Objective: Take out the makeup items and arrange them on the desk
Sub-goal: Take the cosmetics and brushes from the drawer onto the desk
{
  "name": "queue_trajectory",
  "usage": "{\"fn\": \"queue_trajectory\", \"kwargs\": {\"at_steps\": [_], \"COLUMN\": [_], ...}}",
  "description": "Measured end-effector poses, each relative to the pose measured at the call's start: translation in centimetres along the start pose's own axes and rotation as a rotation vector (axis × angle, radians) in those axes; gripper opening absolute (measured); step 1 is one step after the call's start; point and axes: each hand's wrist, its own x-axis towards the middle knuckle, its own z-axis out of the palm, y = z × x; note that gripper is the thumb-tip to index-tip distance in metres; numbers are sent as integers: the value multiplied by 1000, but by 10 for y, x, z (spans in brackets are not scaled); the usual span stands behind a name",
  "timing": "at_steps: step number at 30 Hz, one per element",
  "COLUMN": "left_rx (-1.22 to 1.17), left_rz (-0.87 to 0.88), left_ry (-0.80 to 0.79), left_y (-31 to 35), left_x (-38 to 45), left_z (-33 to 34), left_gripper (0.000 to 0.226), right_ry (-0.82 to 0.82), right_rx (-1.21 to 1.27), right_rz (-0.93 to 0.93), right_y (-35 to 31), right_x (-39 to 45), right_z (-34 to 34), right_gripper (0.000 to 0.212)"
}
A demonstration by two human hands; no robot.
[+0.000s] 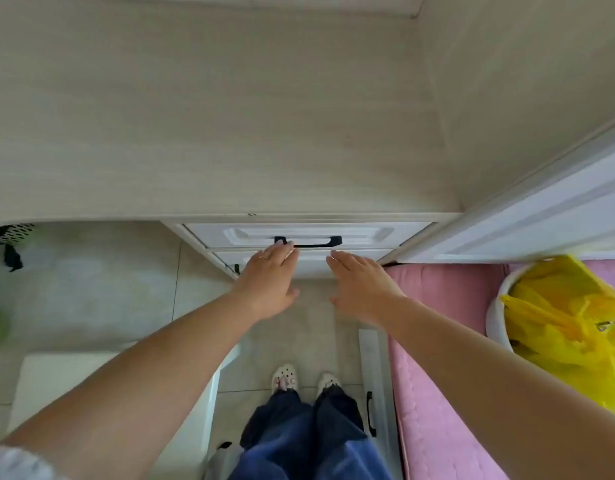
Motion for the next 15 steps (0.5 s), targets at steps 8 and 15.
{"fn": "queue_trajectory", "kwargs": {"at_steps": [8,15], "left_rx": [38,-13], "left_rz": [47,-36], "left_ry": [33,85], "left_y": [-1,8], "left_x": [35,41], "left_z": [14,24], "left_gripper": [75,73], "right_ry": [-34,-31], "right_rx": [19,81], "right_rz": [-71,-65], "right_y": [11,18], "right_x": [53,66], "right_z": [0,8], "right_gripper": [67,67]}}
